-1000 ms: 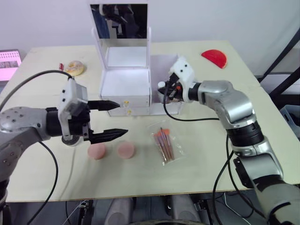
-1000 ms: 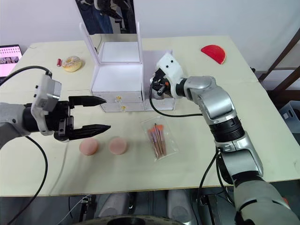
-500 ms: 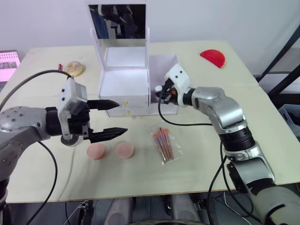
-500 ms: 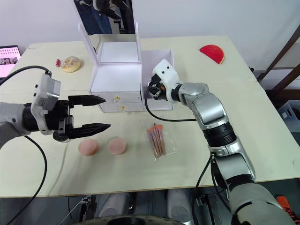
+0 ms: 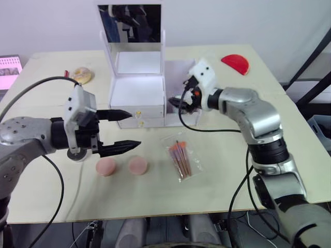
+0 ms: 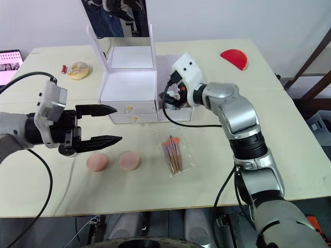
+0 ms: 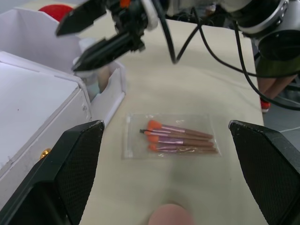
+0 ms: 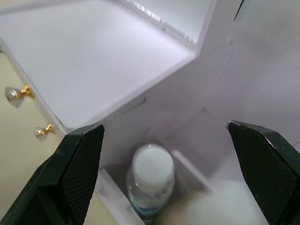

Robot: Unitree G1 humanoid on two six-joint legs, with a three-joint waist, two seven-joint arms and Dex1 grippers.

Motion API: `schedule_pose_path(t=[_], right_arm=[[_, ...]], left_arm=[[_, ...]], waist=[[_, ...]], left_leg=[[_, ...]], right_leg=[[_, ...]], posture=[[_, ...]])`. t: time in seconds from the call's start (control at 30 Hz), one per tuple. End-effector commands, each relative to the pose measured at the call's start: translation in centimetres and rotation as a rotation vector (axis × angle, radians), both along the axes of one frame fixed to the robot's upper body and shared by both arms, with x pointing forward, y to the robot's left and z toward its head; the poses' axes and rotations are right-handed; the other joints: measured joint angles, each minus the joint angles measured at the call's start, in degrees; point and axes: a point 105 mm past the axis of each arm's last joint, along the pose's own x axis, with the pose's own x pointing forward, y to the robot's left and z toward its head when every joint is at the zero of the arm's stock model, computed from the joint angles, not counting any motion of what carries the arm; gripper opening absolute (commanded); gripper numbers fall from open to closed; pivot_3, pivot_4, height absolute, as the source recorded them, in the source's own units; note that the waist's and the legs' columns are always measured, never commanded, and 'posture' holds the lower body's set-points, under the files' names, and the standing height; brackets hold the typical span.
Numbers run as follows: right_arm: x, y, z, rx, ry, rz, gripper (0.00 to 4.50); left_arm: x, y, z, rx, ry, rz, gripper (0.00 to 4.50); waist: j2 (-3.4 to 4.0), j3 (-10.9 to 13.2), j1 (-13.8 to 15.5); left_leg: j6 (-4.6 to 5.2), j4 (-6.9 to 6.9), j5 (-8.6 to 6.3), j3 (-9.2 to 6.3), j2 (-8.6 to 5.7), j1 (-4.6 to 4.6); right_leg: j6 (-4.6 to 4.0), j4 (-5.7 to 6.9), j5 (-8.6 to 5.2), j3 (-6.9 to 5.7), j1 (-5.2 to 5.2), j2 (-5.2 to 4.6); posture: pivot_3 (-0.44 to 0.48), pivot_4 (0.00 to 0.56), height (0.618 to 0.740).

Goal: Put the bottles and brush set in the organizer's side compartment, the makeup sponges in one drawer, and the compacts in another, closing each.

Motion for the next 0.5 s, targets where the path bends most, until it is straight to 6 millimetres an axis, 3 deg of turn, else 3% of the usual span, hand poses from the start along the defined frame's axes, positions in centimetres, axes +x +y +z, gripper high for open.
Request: schedule_pose_path(t=[0.03, 0.13, 0.23, 0.3, 0.4, 0.5], right_arm=[[-2.2, 0.0, 3.7, 0.020, -0.089, 0.090, 4.45], [-4.2, -1.4, 4.6, 0.041, -0.064, 0.169, 4.45], [-6.0, -4.6, 5.4, 0.062, -0.064, 0.205, 4.45], [-7.1, -7.9, 5.5, 0.071, -0.051, 0.195, 4.45], [-8.8, -13.2, 3.9, -0.006, -0.025, 0.149, 4.45], [-10.0, -17.0, 1.9, -0.087, 0.006, 0.082, 4.45]], left_arm=[[0.0, 0.2, 0.5, 0.003, -0.027, 0.001, 4.50], [0.3, 1.8, 0.5, 0.007, -0.009, 0.062, 4.50], [0.7, 5.2, 0.3, 0.023, 0.016, 0.171, 4.50], [0.9, 8.7, 0.0, 0.049, 0.025, 0.287, 4.50], [0.0, 13.8, -0.5, 0.087, 0.049, 0.446, 4.50], [-1.2, 18.0, -1.4, 0.116, 0.079, 0.579, 4.50]], waist=[[0.00, 0.00, 0.12], [0.00, 0.00, 0.12], [0.00, 0.00, 0.16], [0.00, 0.00, 0.32], [-0.02, 0.00, 0.37], [-0.02, 0.01, 0.29]], left_leg=[[0.00, -0.01, 0.00, 0.00, 0.00, 0.00], [0.00, -0.03, 0.00, 0.00, 0.00, -0.01], [0.01, -0.05, -0.01, 0.01, 0.00, -0.02], [0.02, -0.07, -0.01, 0.02, 0.01, -0.03], [0.05, -0.08, -0.03, 0.09, 0.02, -0.05], [0.10, -0.09, -0.06, 0.19, 0.03, -0.02]], right_leg=[[0.00, -0.01, 0.00, 0.00, 0.00, 0.00], [0.01, -0.04, -0.01, 0.00, 0.00, 0.00], [-0.02, -0.06, -0.04, 0.00, 0.00, -0.01], [-0.10, -0.09, -0.10, -0.01, -0.01, 0.00], [-0.11, -0.15, -0.13, -0.01, -0.01, -0.02], [-0.08, -0.18, -0.15, -0.01, 0.02, -0.07]], posture=[[0.000, 0.150, 0.739], [0.000, 0.150, 0.739], [0.000, 0.150, 0.739], [0.000, 0.150, 0.739], [0.000, 0.150, 0.739], [0.000, 0.150, 0.739]])
